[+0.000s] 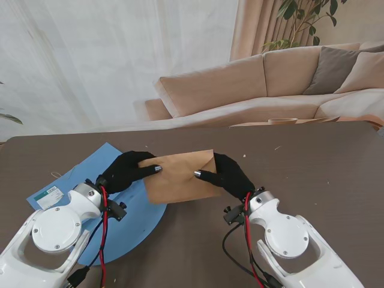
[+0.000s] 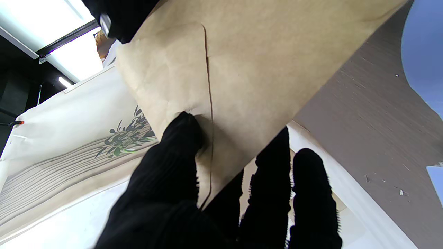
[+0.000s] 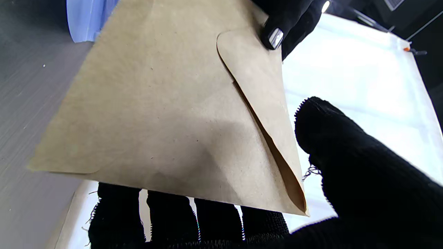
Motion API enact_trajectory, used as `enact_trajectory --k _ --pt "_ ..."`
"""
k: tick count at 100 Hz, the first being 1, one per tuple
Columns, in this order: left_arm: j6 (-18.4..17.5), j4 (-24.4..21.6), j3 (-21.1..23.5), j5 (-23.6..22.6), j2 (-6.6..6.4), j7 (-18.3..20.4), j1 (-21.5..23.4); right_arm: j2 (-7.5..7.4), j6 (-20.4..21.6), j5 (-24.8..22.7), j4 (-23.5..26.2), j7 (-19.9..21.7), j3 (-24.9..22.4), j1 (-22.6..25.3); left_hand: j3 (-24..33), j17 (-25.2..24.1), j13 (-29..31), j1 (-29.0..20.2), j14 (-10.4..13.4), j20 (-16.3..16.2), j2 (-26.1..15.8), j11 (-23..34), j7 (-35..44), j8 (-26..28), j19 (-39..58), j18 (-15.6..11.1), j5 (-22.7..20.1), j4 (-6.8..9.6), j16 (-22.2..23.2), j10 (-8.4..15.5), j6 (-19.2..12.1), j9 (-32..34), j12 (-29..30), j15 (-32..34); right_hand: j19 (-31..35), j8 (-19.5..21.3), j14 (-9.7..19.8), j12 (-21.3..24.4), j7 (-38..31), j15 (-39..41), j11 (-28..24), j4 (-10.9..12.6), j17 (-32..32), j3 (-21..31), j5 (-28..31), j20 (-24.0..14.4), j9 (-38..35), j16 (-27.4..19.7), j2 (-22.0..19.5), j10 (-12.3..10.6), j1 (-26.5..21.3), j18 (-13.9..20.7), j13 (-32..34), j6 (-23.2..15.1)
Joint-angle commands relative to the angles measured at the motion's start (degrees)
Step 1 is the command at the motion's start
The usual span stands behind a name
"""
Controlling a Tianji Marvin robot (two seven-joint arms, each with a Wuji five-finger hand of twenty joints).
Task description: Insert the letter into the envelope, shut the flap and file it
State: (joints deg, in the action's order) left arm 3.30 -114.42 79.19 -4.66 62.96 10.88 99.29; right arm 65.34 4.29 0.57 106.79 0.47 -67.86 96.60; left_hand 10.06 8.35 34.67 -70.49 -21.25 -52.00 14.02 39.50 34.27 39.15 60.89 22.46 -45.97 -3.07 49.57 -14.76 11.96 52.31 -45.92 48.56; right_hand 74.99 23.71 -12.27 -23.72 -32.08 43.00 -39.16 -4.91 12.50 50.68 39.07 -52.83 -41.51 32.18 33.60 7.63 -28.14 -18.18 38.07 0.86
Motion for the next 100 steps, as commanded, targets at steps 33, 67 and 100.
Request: enact_trajectory --k 33,67,100 --pt "-0.6 -0.2 0.4 -0.3 0.04 2.0 0.4 2.5 0.6 3.3 -2.4 -4.0 2.5 -2.7 1.6 -1.4 0.0 -3.5 -0.3 2.2 -1.3 1.5 1.1 -0.2 0.9 0.0 -0.2 0.91 1.0 0.0 -0.4 1.5 -1.2 0.0 9.1 -9.3 -2.2 -2.4 -23.1 9.1 -4.5 -2.2 9.3 2.6 9.4 -0.4 -17.3 1.8 -1.5 0.6 -14.2 -4.0 13.2 -3.6" --pt "0.9 -0.6 1.1 2.1 -0.33 4.5 0.8 2.72 2.2 1.3 -3.6 -5.5 3.1 -3.4 -0.4 -6.7 -7.9 14.5 1.1 3.0 2.0 -3.6 -8.6 -1.3 -6.2 -1.2 2.9 0.55 -0.7 0.3 2.3 -6.8 4.8 -9.0 12.8 -3.0 -1.8 -5.7 -25.7 13.8 -6.8 -3.2 14.1 4.3 12.1 -0.9 -20.7 3.0 -1.0 1.8 -17.8 -4.5 17.5 -6.8" --pt "-0.8 -0.2 -0.2 -2.6 -0.21 2.3 0.3 2.04 2.5 -2.1 -3.6 -4.5 2.8 -2.9 -0.4 -1.3 -0.5 -3.5 1.1 -0.1 -1.2 0.6 3.1 0.7 1.2 -0.6 1.5 1.33 2.2 0.3 0.6 1.2 -4.3 -0.8 12.1 -7.9 -2.3 -4.2 -21.8 12.3 -3.9 -2.5 13.3 4.4 10.9 -0.1 -20.1 2.1 1.5 1.6 -13.4 -4.6 16.8 -2.7"
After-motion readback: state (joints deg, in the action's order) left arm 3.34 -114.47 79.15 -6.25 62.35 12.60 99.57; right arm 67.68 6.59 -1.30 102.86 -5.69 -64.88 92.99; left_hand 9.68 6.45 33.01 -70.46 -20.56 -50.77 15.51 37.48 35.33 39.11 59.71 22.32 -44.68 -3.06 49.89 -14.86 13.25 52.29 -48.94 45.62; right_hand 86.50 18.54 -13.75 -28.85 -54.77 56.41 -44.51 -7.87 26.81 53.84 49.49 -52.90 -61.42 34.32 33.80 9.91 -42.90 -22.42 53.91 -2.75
